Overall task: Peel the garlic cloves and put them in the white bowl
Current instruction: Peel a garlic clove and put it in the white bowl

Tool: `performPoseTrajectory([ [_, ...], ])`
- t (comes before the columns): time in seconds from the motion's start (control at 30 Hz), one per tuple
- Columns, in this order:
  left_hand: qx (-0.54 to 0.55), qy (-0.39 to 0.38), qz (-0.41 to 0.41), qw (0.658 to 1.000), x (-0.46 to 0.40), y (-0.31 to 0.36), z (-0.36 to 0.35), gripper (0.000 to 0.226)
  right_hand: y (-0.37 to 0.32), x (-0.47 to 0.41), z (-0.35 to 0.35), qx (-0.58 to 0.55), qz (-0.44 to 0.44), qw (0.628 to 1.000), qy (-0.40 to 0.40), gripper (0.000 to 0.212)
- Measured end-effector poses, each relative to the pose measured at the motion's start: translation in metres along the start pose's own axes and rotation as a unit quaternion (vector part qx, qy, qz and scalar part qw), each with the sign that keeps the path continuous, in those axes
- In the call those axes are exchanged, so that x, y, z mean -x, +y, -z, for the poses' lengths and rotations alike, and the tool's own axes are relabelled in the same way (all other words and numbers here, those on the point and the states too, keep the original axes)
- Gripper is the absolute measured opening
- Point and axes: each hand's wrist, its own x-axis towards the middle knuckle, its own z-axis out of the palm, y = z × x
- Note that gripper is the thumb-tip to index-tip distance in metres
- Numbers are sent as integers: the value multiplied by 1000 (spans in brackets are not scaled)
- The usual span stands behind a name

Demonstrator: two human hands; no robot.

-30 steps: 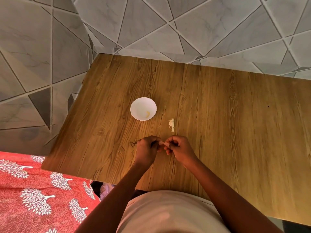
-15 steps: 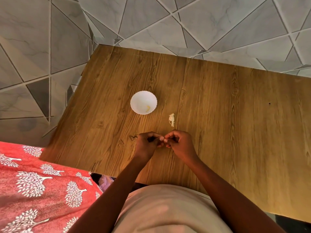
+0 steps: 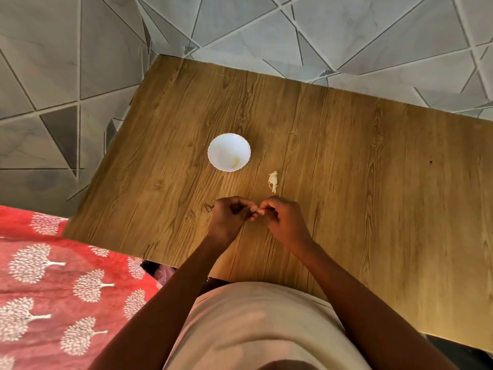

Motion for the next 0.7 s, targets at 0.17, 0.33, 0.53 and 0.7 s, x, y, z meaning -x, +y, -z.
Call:
performPoseTrajectory([
  [0.17, 1, 44, -3, 999, 0, -1, -2, 3, -4, 0, -2, -72, -61, 996, -3, 10],
  [0.33, 47, 47, -1, 998, -1, -3, 4, 17, -8, 0, -5, -132, -113, 985, 9, 5],
  [0.53, 26, 60, -36, 997, 2, -13, 13, 11, -13, -5, -9, -108, -84, 991, -14, 4],
  [0.7, -166, 208, -100, 959, 12, -33, 27, 27, -14, -26, -29, 6, -14, 999, -41, 9],
])
